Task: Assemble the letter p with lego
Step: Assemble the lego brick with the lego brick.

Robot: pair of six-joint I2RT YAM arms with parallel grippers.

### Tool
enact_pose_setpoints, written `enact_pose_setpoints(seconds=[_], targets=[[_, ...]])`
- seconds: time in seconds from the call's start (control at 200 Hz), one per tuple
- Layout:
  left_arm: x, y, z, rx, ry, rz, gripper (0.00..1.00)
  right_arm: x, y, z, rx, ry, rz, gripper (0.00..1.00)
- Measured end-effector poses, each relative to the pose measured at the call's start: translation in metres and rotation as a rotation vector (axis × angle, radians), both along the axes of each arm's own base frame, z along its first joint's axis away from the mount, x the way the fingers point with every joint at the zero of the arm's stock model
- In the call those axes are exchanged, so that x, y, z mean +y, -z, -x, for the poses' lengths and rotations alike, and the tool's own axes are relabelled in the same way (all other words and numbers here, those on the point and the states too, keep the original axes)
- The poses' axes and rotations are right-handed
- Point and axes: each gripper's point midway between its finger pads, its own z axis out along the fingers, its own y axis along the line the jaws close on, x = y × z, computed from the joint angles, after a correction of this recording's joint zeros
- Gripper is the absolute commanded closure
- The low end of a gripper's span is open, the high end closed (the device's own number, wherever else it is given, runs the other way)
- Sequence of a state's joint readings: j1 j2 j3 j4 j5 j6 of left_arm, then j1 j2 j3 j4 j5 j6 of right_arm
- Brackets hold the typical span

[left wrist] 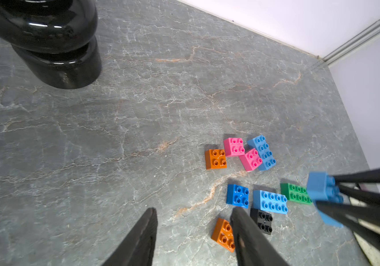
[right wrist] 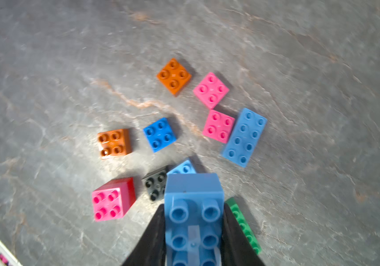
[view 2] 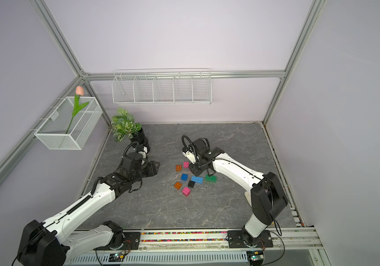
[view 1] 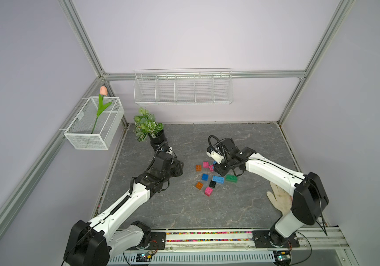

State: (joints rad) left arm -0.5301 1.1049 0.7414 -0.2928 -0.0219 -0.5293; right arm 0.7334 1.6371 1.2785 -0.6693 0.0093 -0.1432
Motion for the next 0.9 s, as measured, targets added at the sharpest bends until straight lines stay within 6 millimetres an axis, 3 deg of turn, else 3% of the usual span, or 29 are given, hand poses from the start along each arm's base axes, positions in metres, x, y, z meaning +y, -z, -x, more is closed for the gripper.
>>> enact_pose_setpoints(seconds=[0.315, 0.62, 0.9], targets=[[0.037, -0.004, -0.006, 0.027, -0.102, 0.073, 0.44, 0.034, 0.018, 0.055, 0.010, -0.198, 0.102, 0.76], [0.042, -0.002, 0.002, 0.039, -0.098, 0.090, 0.44, 0.023, 0.060, 0.075, 0.077, -0.201, 0.204, 0.76], [0.041, -0.004, 0.004, 0.037, -0.089, 0.097, 0.44, 0.030, 0.060, 0.076, 0.067, -0.191, 0.187, 0.76]])
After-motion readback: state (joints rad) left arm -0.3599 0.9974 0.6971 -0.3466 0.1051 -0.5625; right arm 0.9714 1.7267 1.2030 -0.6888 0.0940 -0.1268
